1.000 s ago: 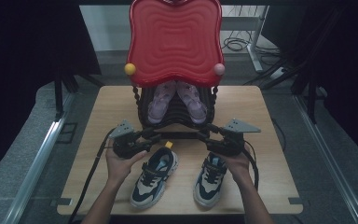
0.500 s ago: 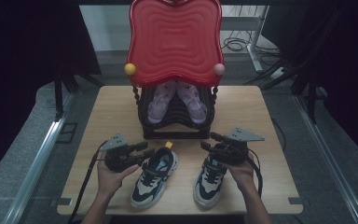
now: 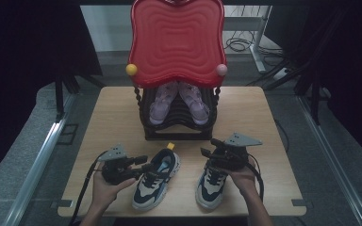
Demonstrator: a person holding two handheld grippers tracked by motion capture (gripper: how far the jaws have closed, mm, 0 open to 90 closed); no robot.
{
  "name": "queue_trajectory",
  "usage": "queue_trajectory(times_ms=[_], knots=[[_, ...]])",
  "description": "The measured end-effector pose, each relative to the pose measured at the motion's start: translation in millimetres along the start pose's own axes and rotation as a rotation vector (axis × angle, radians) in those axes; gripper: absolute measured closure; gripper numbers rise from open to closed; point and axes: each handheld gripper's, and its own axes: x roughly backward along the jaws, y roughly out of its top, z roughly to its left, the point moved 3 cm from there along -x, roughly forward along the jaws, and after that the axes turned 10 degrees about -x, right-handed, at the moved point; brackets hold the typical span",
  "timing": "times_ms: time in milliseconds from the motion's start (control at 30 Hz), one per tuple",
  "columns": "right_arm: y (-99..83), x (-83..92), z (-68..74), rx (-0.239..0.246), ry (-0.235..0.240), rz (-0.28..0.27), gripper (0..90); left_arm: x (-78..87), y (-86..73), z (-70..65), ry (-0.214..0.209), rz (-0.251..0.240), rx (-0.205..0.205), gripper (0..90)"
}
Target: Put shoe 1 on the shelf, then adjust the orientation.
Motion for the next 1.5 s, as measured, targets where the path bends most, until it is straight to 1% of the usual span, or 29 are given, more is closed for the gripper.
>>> queue_trajectory(times_ms=[100,233,267,367,433,533,667,833,967,1133,1400,1500], knots=[[-1.3,0.1,0.0,-0.003,-0.003,-0.002,43.0,-1.1,-1.9,1.1,-0.012,-0.006,0.018,56.1],[-1.6,1.4,1.6,-0.006,-0.003,-0.007,43.0,0.5,-2.1,-4.3,-0.030,-0.003,0.006,58.8],[-1.3,2.2,1.8,0.000,-0.006,-0.011,43.0,1.1,-2.1,-4.6,-0.026,-0.002,0.005,61.3],[-0.8,3.4,1.1,-0.011,-0.007,-0.021,43.0,2.6,-3.4,-4.8,-0.025,0.001,0.004,67.9],[-0.5,2.9,0.1,-0.019,-0.009,-0.026,43.1,3.6,-4.3,-6.5,-0.032,0.004,-0.001,73.3],[-0.9,1.0,0.4,-0.016,-0.010,-0.022,43.1,5.2,-3.9,-10.2,-0.046,0.008,-0.012,82.2],[-1.9,1.0,-0.1,-0.016,-0.015,-0.018,43.1,1.2,-2.9,-17.4,-0.076,0.031,-0.028,89.5],[-2.1,3.4,-1.4,-0.021,-0.029,-0.023,43.2,-12.4,-8.2,-23.2,-0.100,0.097,-0.049,90.0],[-2.1,3.3,-3.1,-0.022,-0.033,-0.025,43.2,-17.8,-10.4,-28.5,-0.117,0.119,-0.049,90.0],[-2.9,1.8,-3.8,-0.026,-0.035,-0.026,43.2,-26.8,-14.2,-37.6,-0.133,0.169,-0.070,90.0],[-2.7,-1.1,-3.1,-0.027,-0.033,-0.021,43.2,-39.1,-24.6,-50.0,-0.158,0.231,-0.081,90.0],[-1.9,-1.5,-4.0,-0.027,-0.033,-0.026,43.2,-42.8,-28.6,-54.2,-0.164,0.261,-0.093,90.0]])
